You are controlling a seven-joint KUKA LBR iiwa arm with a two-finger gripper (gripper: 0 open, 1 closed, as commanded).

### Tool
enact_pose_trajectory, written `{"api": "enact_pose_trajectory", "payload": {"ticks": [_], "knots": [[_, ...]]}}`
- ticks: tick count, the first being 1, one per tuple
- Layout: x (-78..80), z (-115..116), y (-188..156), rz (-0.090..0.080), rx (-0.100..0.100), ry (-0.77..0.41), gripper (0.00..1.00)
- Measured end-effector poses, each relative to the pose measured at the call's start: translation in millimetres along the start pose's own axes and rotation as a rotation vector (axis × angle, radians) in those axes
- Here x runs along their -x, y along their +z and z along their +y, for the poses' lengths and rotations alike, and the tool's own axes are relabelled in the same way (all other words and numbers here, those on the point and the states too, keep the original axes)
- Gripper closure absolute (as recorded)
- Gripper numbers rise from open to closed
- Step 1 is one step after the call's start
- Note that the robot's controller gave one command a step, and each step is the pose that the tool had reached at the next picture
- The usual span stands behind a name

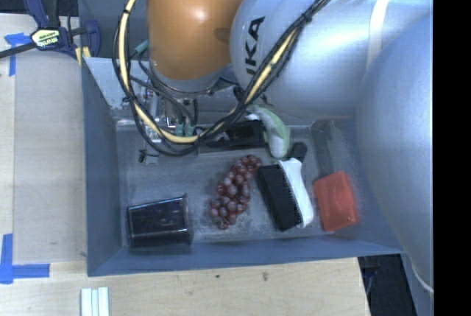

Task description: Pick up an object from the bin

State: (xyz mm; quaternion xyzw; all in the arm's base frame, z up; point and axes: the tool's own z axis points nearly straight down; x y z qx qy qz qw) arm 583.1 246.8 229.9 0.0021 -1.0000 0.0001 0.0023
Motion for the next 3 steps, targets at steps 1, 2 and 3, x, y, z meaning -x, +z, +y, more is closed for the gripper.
{"api": "enact_pose_trajectory", "payload": {"ticks": [1, 2, 3], "knots": [[1.2, -2, -5, -0.007, 0.002, 0.003, 0.0], [-9.0, -32, 43, -0.009, 0.003, -0.063, 0.0], [-10.3, -64, 94, -0.01, 0.001, -0.161, 0.0]]}}
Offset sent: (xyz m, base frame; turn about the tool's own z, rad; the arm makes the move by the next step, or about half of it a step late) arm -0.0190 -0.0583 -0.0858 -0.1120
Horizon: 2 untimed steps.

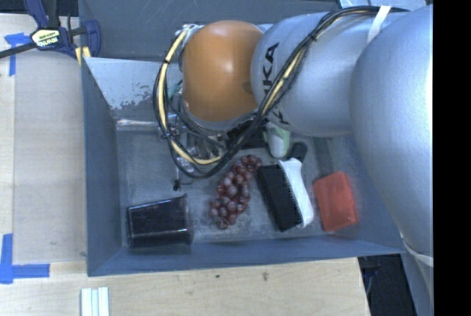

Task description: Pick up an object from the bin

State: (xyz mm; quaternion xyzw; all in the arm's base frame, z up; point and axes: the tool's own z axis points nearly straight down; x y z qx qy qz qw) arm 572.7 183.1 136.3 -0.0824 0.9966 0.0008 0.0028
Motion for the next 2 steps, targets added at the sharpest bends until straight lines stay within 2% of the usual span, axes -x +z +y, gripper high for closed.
{"api": "enact_pose_trajectory", "payload": {"ticks": [1, 2], "knots": [[-29.9, 11, 40, -0.016, 0.0, 0.015, 0.0], [-54.6, 27, 55, -0.035, 0.008, -0.036, 0.0]]}}
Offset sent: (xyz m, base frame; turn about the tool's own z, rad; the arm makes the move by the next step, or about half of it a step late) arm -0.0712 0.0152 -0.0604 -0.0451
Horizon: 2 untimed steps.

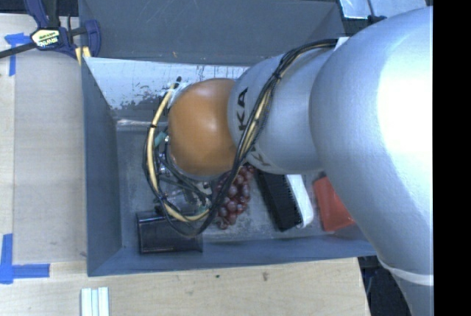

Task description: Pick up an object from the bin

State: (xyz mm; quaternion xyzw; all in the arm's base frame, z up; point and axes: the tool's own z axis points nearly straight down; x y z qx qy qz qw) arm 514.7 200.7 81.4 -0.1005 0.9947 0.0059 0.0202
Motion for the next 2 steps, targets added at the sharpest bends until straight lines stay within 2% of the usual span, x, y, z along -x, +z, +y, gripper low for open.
{"api": "enact_pose_trajectory", "payload": {"ticks": [1, 2], "knots": [[-11.2, -14.1, -0.9, -0.034, 0.001, -0.061, 0.0], [-13.7, -18.1, -1.0, -0.041, 0.001, -0.07, 0.0]]}}
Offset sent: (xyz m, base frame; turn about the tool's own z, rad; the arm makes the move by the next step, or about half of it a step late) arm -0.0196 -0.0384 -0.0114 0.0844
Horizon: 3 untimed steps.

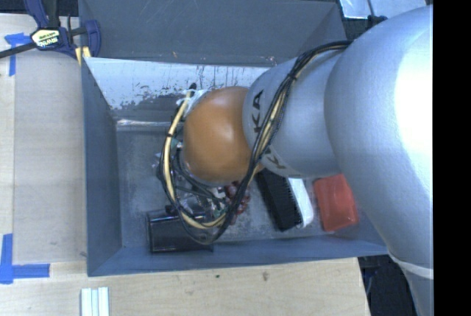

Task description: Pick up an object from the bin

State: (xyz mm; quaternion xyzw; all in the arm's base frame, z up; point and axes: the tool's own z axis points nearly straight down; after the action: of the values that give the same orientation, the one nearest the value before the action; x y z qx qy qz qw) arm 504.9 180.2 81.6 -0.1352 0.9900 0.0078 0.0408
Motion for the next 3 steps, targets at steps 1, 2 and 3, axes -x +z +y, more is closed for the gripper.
{"api": "enact_pose_trajectory", "payload": {"ticks": [1, 2, 3], "knots": [[2.9, -1, -28, 0.019, -0.002, 0.045, 0.0], [10.6, 0, -69, 0.022, -0.002, -0.159, 0.0], [-1.3, -5, -54, 0.015, -0.001, -0.088, 0.0]]}}
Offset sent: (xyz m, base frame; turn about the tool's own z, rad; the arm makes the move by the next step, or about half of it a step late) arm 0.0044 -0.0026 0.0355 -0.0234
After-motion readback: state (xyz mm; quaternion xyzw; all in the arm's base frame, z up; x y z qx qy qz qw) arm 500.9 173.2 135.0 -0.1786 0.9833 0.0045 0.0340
